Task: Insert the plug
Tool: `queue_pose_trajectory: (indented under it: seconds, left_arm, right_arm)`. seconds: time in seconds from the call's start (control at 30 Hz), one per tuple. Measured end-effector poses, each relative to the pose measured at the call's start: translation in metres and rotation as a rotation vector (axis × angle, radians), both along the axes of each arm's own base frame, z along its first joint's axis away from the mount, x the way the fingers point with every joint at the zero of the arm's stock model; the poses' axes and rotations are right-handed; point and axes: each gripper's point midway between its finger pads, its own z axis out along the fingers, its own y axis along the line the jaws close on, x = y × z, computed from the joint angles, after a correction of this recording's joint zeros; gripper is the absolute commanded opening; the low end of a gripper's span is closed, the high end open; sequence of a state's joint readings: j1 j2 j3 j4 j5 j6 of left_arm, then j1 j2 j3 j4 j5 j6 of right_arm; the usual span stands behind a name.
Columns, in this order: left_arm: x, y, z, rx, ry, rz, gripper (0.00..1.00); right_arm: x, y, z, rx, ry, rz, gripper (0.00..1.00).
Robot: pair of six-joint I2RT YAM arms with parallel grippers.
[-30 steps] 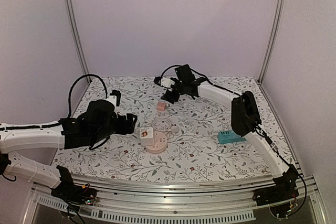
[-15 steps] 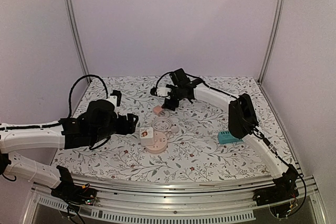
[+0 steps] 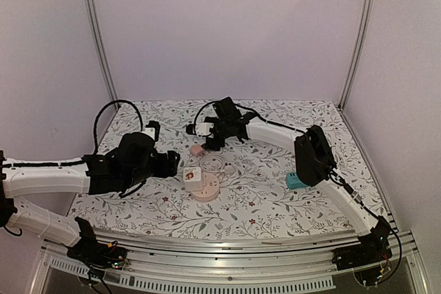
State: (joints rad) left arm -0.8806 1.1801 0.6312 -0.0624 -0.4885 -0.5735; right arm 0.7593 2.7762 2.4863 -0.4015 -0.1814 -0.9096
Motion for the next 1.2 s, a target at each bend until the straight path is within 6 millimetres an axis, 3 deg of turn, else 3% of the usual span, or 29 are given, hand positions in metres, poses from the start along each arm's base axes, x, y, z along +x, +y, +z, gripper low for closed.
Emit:
queue_pose_trajectory:
  seconds: [0.3,0.57,0.67,0.8,0.93,1.07,1.2]
  left_arm:
    - [0.003,0.008,-0.001,0.009,-0.001,0.036,0.82]
    - [0.013,0.032,-0.018,0.034,0.056,0.126,0.82]
    - [0.018,0.039,-0.026,0.047,0.08,0.137,0.89]
    - [0.027,0.037,-0.036,0.07,0.098,0.094,0.99]
    - [0.042,0.035,-0.056,0.124,0.155,0.023,0.99]
    - [0.067,0.03,-0.071,0.136,0.198,-0.043,0.99]
    - [0.089,0.025,-0.083,0.111,0.237,-0.116,0.99]
  right_arm:
    - [-0.018,0.023,0.0,-0.005,-0.061,0.068,0.6]
    - [-0.019,0.034,0.004,0.032,-0.122,0.113,0.6]
    - [-0.015,0.038,0.008,0.062,-0.151,0.108,0.62]
    - [-0.011,0.034,0.0,0.098,-0.154,0.075,0.63]
    - [-0.01,0.015,0.005,0.117,-0.099,0.019,0.66]
    - [-0.007,-0.014,0.032,0.146,-0.073,-0.051,0.68]
    - [-0.001,-0.037,0.091,0.223,-0.102,-0.112,0.68]
